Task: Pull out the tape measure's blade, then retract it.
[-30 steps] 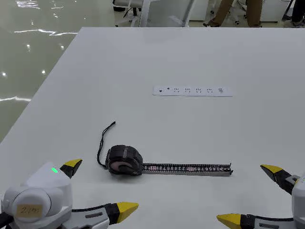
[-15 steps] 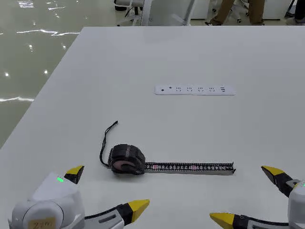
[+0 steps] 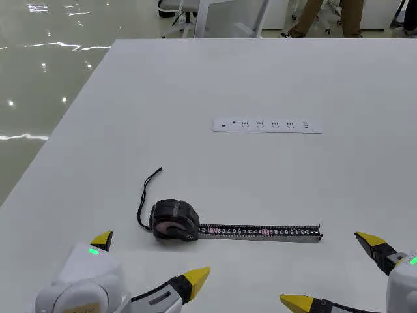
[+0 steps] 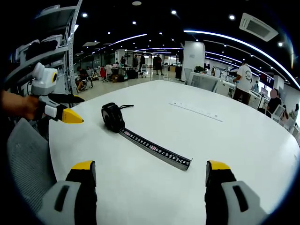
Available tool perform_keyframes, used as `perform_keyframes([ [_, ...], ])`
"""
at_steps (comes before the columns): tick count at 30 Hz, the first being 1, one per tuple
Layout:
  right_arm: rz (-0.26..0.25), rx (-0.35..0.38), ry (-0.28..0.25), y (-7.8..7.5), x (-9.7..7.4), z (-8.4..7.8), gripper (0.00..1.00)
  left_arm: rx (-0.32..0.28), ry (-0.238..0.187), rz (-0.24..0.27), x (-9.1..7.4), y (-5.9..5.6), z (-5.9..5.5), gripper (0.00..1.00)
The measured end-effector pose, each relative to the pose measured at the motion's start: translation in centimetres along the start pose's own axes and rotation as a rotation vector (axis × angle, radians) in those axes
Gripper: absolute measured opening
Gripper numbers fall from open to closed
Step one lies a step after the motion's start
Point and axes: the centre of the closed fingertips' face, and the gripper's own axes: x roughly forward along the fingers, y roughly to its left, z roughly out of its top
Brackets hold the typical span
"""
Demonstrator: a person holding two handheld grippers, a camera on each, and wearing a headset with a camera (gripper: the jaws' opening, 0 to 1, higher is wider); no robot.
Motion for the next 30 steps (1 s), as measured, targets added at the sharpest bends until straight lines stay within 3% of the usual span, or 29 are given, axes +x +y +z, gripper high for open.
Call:
perform_keyframes([
  [10, -0.009, 0.019, -0.002, 0.2, 0.1, 0.0, 0.99, -0.004, -0.002, 0.068, 0.5, -0.2, 0.3, 1.0],
  [16, -0.033, 0.038, -0.006, 0.0, 0.0, 0.1, 0.98, -0.007, 0.01, 0.072, 0.8, -0.5, 0.0, 1.0],
  [23, -0.021, 0.048, -0.01, 0.0, 0.0, 0.0, 0.98, -0.01, 0.026, 0.097, 1.2, -0.5, -0.2, 1.0],
  [28, -0.009, 0.022, -0.007, -0.8, 0.3, -0.1, 0.97, -0.015, 0.024, 0.124, 1.5, -0.3, -0.2, 1.0],
  [30, 0.016, 0.011, -0.011, -1.0, 0.5, -0.1, 0.94, -0.027, 0.033, 0.135, 1.6, -0.1, -0.5, 1.0],
])
